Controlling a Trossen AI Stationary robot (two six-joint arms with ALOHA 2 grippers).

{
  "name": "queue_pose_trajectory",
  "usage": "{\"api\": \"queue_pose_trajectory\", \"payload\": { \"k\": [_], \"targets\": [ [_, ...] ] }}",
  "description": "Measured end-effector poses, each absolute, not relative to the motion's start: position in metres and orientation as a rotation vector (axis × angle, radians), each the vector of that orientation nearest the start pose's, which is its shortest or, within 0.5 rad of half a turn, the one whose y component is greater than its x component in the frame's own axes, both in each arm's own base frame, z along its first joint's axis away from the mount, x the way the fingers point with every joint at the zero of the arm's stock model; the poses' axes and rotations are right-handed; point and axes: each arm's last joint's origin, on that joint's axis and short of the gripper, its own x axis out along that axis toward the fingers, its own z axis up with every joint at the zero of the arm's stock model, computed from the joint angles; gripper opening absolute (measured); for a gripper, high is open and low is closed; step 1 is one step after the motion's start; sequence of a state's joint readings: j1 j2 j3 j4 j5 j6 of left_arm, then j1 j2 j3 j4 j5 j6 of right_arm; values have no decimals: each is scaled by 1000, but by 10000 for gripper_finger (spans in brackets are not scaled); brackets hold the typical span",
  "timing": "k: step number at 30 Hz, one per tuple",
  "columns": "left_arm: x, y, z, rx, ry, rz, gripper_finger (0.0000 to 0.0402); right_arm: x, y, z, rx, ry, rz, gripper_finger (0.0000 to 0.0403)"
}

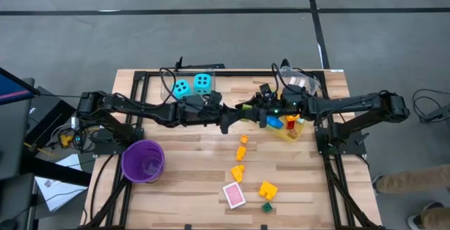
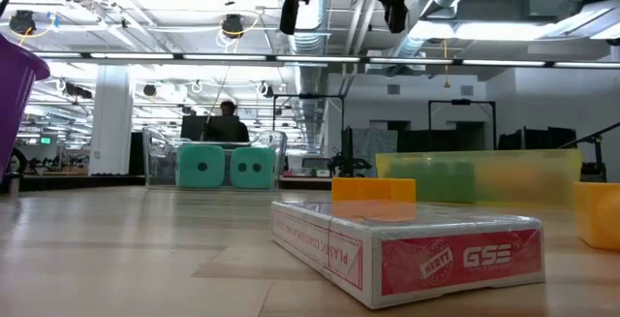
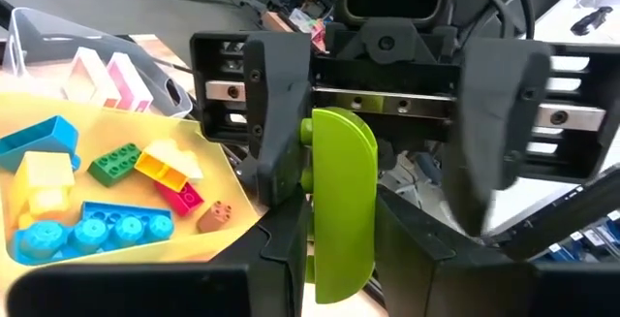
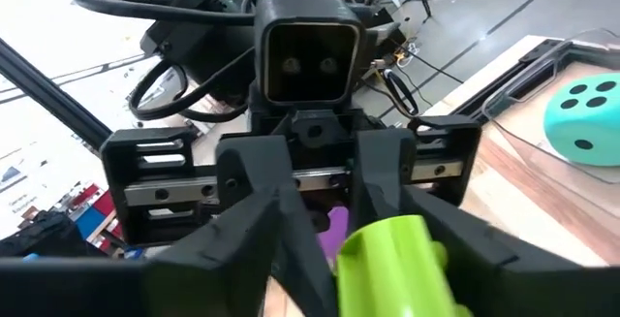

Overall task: Pick & Place Toys
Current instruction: Put the green game piece into the yellow bin

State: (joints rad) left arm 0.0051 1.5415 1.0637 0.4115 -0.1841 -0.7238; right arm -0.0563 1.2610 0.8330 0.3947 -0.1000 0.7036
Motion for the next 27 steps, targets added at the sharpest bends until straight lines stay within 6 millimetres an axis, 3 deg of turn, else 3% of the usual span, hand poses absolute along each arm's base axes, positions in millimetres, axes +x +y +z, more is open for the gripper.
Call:
{"api": "queue_pose_trajectory", "payload": {
  "k": [6,16,27],
  "targets": [
    [353,7,303,-701,-11,203,81,283,-14,304,705,41,3,87],
    [353,7,303,-709,-11,202,105,283,-16,304,681,34,-1,86],
    [353,5,299,-682,55,146,250,284,-16,304,676,40,9,86]
  ]
}}
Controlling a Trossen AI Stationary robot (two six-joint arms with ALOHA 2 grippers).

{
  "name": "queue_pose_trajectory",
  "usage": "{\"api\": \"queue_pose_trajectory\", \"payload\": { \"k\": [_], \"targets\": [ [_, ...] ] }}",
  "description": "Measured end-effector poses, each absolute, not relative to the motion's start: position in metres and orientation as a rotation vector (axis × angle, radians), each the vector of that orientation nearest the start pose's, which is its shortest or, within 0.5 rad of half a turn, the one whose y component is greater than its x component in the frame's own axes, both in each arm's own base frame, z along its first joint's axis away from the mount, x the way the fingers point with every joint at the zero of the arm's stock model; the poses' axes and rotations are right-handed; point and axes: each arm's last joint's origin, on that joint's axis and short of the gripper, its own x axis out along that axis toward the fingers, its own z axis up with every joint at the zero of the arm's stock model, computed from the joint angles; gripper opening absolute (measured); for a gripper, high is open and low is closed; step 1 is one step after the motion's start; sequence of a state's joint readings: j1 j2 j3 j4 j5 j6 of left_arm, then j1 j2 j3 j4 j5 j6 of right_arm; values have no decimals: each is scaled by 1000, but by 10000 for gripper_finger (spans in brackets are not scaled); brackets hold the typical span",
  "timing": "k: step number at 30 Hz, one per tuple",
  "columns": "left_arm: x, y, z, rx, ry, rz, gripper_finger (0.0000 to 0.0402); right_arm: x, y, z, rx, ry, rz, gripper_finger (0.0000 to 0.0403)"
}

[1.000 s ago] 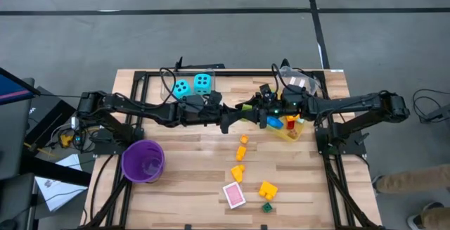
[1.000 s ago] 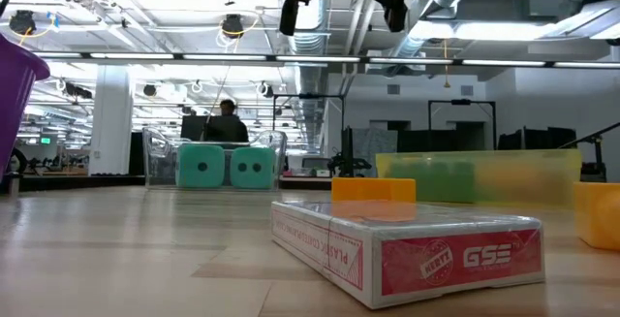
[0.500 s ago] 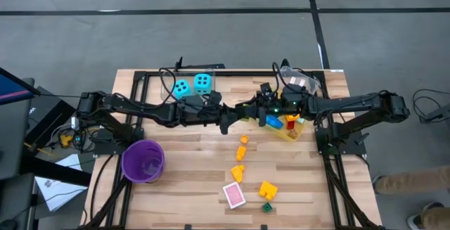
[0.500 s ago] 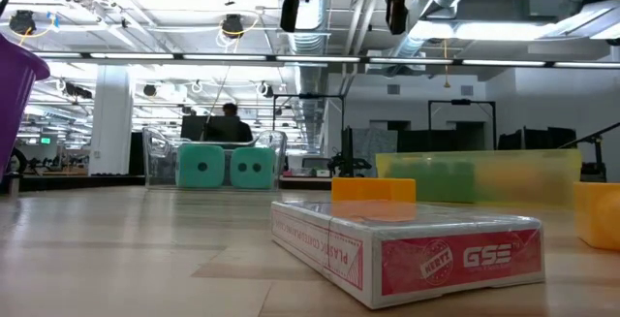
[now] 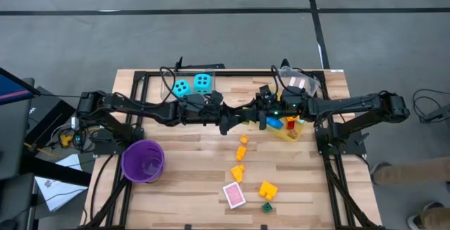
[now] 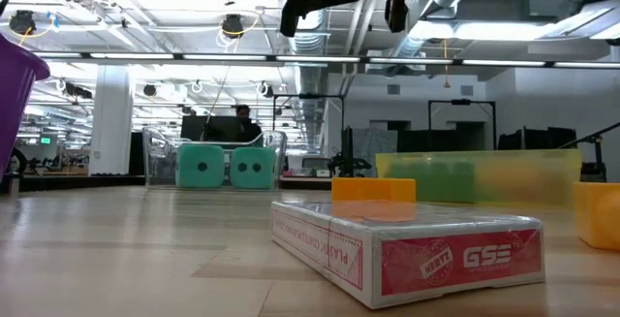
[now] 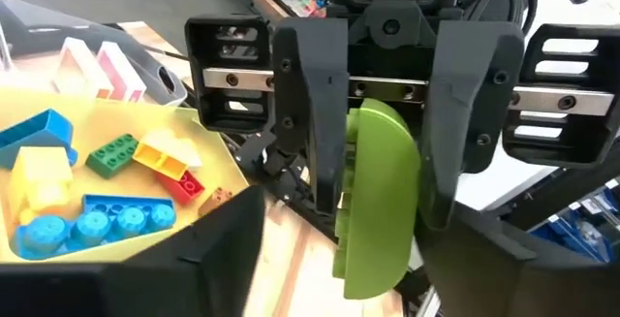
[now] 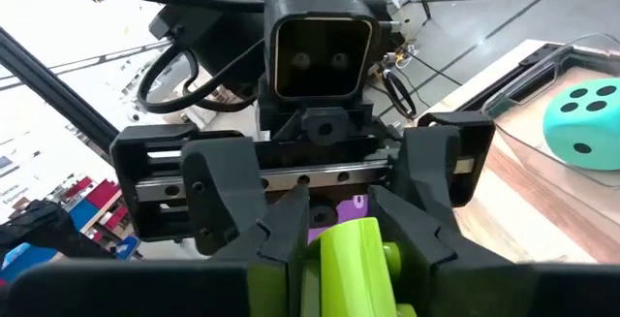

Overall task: Pick & Place Toys
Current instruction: Put the green game piece into the yellow bin

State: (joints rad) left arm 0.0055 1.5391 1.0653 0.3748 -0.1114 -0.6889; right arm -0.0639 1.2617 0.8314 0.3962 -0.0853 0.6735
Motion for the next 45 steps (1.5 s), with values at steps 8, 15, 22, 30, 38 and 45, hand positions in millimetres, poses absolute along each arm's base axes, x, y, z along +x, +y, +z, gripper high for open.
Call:
{"api": "queue_pose_trajectory", "payload": {
  "k": [8,15,22,30,38,45],
  "targets": [
    [353,1,300,-612,105,-3,326,283,-16,302,681,60,1,86],
    [349,-3,281,-600,328,-62,344,283,-16,301,684,67,-6,86],
    [336,-3,254,-612,634,35,334,283,-16,298,694,101,-18,86],
    [332,-1,248,-581,685,139,306,281,-16,284,749,235,-74,86],
    [332,0,248,-575,681,154,280,260,-17,259,795,541,-288,86],
    [332,0,248,-576,674,152,266,194,-22,258,759,738,-773,86]
  ]
}}
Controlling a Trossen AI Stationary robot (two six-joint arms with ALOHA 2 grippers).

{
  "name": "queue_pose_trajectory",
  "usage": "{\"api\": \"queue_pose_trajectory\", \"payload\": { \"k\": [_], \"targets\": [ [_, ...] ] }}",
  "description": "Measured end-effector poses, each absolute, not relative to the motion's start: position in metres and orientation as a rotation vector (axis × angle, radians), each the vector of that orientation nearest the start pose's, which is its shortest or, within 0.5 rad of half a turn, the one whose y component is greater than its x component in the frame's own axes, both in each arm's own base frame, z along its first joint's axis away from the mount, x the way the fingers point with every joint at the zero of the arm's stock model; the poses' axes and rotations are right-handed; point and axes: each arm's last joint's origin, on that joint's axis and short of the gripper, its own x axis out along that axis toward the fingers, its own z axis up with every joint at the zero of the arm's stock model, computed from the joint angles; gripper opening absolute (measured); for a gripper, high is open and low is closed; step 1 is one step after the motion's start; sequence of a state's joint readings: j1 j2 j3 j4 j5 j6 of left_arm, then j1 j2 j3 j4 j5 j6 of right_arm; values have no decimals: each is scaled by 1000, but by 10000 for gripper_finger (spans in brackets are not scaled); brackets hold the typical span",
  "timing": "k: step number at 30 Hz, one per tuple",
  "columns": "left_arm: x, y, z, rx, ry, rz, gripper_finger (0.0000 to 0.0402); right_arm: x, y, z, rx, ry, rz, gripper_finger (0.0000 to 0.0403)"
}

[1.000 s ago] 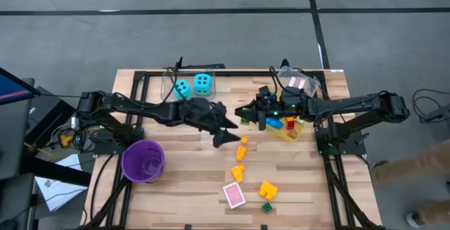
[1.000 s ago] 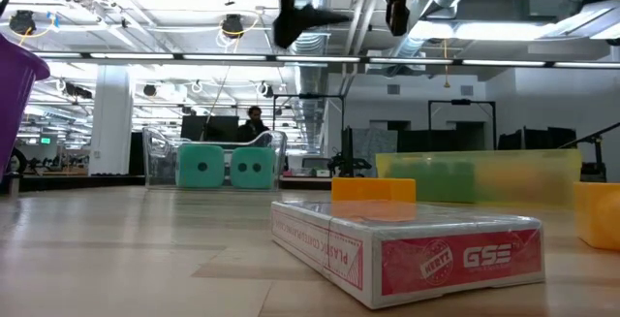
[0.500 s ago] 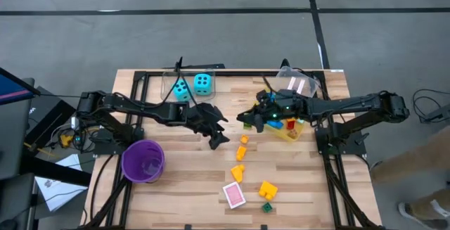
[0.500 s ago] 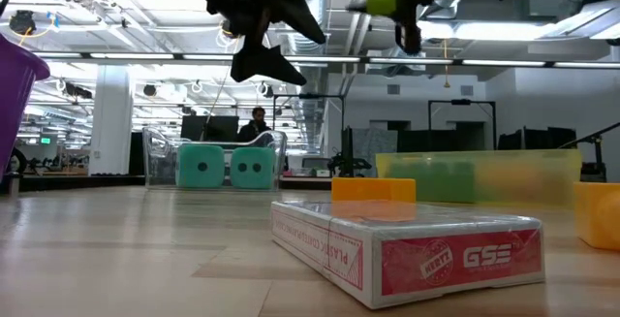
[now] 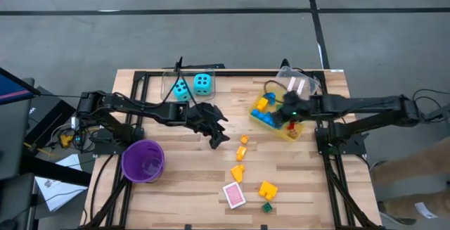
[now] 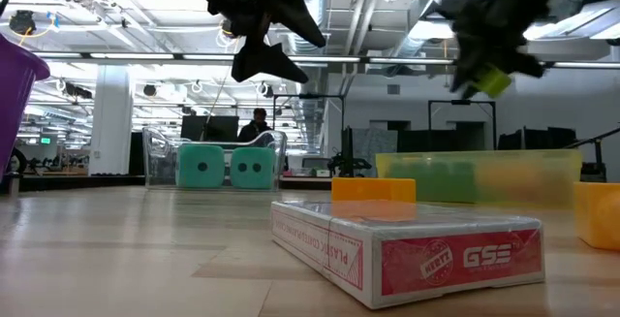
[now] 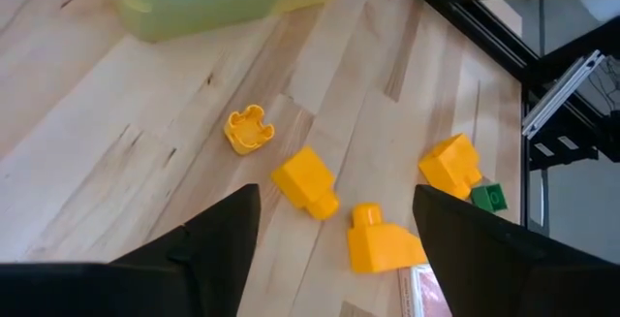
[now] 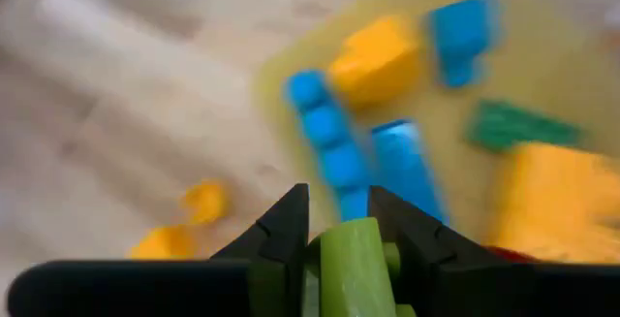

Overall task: Pick & Place Toys
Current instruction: Put the green game piece into the yellow bin

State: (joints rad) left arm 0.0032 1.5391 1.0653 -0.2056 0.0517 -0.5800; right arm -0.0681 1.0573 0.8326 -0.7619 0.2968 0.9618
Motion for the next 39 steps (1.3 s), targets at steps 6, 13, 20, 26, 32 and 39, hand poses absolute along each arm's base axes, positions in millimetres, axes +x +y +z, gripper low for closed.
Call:
{"api": "queue_pose_trajectory", "payload": {
  "k": [6,13,20,26,32,39],
  "targets": [
    [334,0,250,-576,651,147,254,160,-27,273,724,614,-975,86],
    [336,0,253,-571,611,157,241,134,-36,263,731,739,-1213,86],
    [336,1,252,-564,604,179,228,129,-40,233,735,775,-1289,86],
    [337,1,254,-567,588,175,218,122,-38,206,846,731,-1405,86],
    [338,1,255,-568,569,170,210,129,-33,203,876,680,-1348,86],
    [338,1,255,-569,567,170,204,133,-33,199,848,706,-1363,86]
  ]
}}
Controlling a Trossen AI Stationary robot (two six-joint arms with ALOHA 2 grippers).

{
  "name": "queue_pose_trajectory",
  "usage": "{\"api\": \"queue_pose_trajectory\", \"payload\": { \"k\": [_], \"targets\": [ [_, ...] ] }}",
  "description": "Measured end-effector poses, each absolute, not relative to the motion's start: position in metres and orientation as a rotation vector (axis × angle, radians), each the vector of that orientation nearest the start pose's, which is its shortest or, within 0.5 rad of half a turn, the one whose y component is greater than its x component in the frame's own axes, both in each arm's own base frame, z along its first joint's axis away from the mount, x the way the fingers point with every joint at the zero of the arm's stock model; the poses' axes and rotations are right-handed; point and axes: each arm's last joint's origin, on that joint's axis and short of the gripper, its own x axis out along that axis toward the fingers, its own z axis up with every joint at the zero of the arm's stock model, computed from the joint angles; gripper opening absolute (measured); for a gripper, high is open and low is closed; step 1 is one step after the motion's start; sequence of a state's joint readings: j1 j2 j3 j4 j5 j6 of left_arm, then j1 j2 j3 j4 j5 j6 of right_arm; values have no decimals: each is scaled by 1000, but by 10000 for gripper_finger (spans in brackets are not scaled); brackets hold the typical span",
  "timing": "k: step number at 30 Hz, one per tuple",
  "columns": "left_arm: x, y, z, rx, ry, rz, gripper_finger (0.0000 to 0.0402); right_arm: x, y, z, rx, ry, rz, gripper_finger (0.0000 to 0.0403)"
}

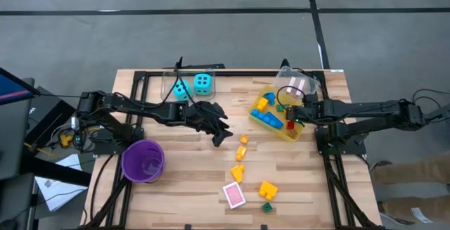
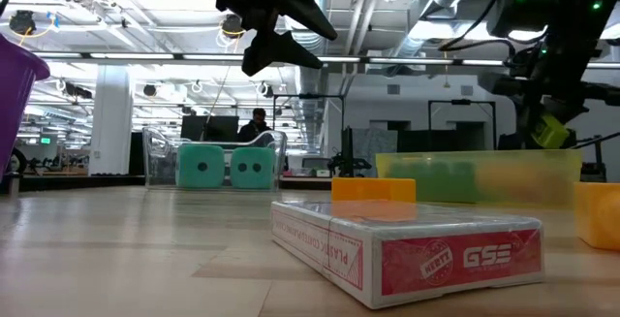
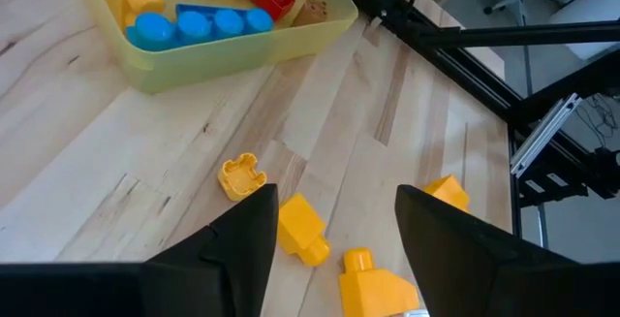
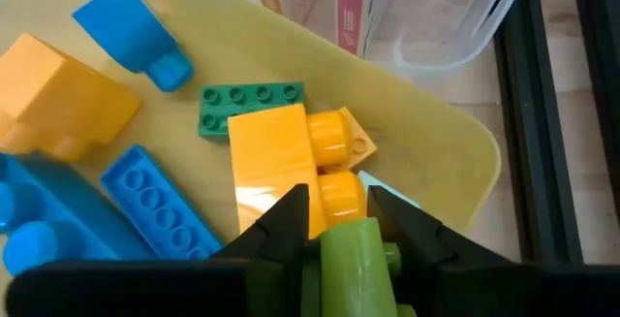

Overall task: Pick & Place Toys
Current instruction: Put the green game piece into the yellow bin, then adjust the transparent bin

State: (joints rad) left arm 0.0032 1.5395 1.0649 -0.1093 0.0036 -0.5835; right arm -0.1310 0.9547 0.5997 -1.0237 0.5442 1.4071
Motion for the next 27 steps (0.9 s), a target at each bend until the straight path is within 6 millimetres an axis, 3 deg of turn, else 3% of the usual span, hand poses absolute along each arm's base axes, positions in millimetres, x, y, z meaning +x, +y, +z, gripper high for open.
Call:
{"api": "queue_pose_trajectory", "payload": {
  "k": [13,19,24,27],
  "targets": [
    [338,1,255,-569,566,170,198,135,-33,199,852,692,-1358,214],
    [338,2,256,-560,556,194,198,138,-28,205,874,613,-1279,224],
    [344,3,266,-534,424,214,198,144,-20,223,848,446,-1083,221],
    [343,8,265,-580,400,315,192,146,-16,235,828,356,-972,219]
  ]
}}
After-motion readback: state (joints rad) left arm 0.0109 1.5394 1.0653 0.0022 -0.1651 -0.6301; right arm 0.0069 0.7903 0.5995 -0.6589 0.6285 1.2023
